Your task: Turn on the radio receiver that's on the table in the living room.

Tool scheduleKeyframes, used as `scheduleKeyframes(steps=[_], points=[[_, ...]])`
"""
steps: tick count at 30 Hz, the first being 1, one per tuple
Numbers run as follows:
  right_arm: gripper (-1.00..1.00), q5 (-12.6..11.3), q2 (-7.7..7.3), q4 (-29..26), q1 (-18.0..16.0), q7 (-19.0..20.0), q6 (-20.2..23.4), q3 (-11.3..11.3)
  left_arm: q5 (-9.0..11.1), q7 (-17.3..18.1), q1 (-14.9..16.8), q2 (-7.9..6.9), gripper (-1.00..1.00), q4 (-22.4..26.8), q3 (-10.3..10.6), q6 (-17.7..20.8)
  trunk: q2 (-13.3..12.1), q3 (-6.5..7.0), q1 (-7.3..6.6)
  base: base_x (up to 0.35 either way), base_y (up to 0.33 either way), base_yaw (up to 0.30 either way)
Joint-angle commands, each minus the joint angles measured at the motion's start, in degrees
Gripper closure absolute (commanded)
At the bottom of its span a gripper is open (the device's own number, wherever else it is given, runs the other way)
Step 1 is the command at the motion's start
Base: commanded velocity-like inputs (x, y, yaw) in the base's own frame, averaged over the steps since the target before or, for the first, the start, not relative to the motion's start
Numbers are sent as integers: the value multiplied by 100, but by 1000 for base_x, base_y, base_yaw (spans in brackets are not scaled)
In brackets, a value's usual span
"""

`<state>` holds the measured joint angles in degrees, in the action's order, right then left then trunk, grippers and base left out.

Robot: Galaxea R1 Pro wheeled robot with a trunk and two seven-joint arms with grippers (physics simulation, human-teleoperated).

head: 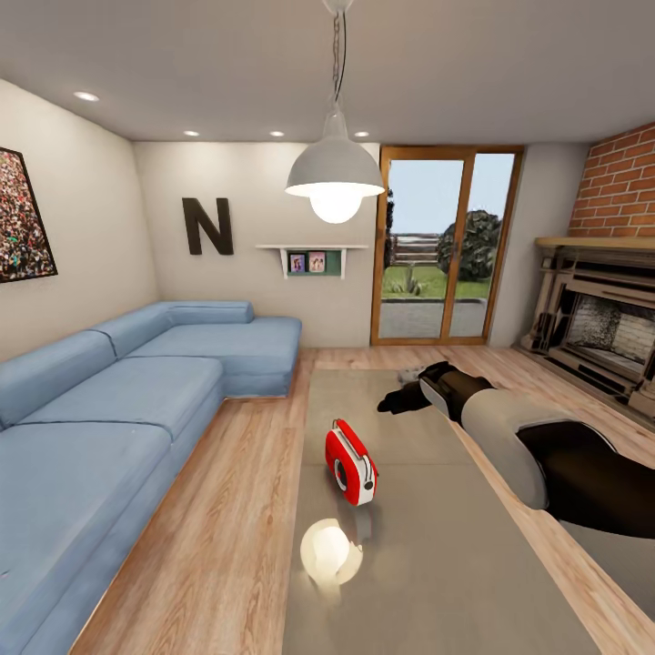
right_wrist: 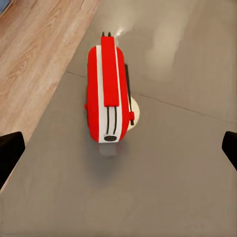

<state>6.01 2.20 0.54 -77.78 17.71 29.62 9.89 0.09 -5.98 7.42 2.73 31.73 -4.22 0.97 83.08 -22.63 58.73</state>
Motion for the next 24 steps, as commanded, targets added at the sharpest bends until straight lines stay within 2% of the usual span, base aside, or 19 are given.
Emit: scheduleKeyframes(steps=[1, 12, 24], points=[[-100, 2, 0, 0, 0, -1, 3, 2, 0, 0, 0, 3, -100, 0, 0, 0, 0, -4, 0, 0, 0, 0], [-100, 5, 0, -1, 0, -4, 0, 40, 9, 9, 2, 25, -100, -3, -1, -10, 0, -97, 0, 0, 0, 0], [-100, 5, 0, -1, 0, 4, 0, 42, 8, -33, 0, 17, -100, -2, -8, -311, 0, -208, 0, 0, 0, 0]])
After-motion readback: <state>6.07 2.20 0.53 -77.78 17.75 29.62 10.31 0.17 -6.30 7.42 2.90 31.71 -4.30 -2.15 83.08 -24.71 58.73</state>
